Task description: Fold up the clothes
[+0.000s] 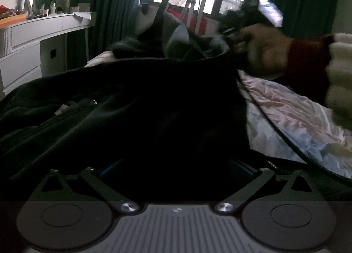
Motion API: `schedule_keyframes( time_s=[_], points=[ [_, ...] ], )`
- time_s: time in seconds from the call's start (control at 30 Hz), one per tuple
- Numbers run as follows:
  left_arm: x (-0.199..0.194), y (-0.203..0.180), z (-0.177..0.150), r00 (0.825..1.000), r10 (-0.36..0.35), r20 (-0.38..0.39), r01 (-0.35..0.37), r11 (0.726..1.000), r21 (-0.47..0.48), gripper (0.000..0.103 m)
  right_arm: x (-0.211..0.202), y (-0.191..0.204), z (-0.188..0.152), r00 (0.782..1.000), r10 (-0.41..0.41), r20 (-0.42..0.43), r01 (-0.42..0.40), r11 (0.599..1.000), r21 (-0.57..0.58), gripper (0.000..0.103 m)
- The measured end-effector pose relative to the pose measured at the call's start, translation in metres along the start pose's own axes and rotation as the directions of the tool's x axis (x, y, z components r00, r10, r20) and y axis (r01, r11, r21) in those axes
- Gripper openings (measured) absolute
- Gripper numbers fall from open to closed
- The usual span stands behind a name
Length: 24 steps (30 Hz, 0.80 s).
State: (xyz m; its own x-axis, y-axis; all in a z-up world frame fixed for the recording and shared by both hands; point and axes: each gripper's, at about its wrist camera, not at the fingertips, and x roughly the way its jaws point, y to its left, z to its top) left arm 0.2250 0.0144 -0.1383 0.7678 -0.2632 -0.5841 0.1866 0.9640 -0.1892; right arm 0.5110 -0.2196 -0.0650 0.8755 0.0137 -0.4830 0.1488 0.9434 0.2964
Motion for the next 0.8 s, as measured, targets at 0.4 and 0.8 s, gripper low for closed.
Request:
schedule_keyframes(
  time_s=[0.4, 0.8],
  points=[
    [-0.043, -0.014, 0.005, 0.998, 0.010, 0.061, -0.013, 0.998, 0.055, 0.101, -0.225, -0.148, 0.001, 0.947, -0.255, 0.196, 0.215, 0.955, 0.202, 0.007],
    [-0.063, -0.033, -0.007, 0.997, 0.028, 0.075, -0.031, 0.999, 0.039, 0.101, -0.279, -0.208, -0.193, 1.000, 0.009, -0.018, 0.001, 0.876, 0.482, 0.008]
  ],
)
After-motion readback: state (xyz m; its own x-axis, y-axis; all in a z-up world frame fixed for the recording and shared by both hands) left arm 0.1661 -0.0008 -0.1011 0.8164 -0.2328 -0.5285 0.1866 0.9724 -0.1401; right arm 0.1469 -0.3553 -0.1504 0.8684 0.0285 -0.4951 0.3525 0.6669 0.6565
